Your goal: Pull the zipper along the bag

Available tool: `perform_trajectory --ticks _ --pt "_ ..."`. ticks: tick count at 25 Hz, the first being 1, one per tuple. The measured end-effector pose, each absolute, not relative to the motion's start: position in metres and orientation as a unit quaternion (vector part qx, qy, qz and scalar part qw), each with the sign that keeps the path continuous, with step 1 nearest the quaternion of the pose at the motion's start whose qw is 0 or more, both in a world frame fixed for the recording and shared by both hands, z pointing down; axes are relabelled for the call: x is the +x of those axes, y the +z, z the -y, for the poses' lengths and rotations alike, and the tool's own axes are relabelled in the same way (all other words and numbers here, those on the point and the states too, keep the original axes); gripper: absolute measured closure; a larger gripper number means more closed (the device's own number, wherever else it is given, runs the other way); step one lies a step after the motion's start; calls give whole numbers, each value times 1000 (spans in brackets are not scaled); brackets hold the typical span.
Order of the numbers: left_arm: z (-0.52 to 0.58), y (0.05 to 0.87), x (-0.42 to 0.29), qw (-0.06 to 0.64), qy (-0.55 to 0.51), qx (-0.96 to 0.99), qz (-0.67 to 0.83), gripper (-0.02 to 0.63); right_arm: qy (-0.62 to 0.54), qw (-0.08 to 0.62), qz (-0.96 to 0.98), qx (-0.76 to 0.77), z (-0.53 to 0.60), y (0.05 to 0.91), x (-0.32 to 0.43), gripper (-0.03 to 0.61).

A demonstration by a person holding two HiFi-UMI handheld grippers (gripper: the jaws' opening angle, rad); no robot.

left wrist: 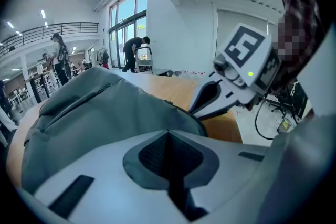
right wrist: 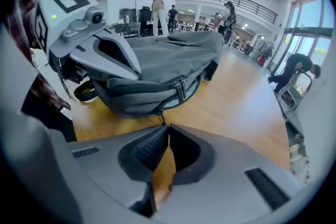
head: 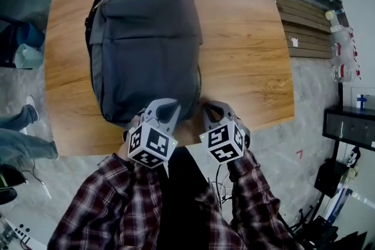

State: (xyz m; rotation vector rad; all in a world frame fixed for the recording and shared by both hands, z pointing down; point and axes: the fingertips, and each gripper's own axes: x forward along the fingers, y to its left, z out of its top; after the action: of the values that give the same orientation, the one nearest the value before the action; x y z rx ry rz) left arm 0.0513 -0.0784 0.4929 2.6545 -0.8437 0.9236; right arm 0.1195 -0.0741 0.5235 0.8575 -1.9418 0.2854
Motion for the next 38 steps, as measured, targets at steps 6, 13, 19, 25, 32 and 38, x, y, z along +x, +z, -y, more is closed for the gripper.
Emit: perform_trajectory --ticks 6,13,19,25,32,38 --pt "81 494 54 124 303 900 287 604 128 473 797 353 112 528 120 557" --pt "83 484 39 131 309 900 279 603 158 441 832 297 84 512 96 568" --pt "102 458 -20 146 300 866 373 603 180 412 855 258 40 507 41 568" --pt "84 458 -21 265 238 827 435 603 189 397 870 223 13 508 -2 568" --pt "65 490 -21 211 248 831 451 603 112 452 868 173 15 524 13 568" --pt "63 494 -16 234 247 835 433 604 63 480 862 151 34 528 20 566"
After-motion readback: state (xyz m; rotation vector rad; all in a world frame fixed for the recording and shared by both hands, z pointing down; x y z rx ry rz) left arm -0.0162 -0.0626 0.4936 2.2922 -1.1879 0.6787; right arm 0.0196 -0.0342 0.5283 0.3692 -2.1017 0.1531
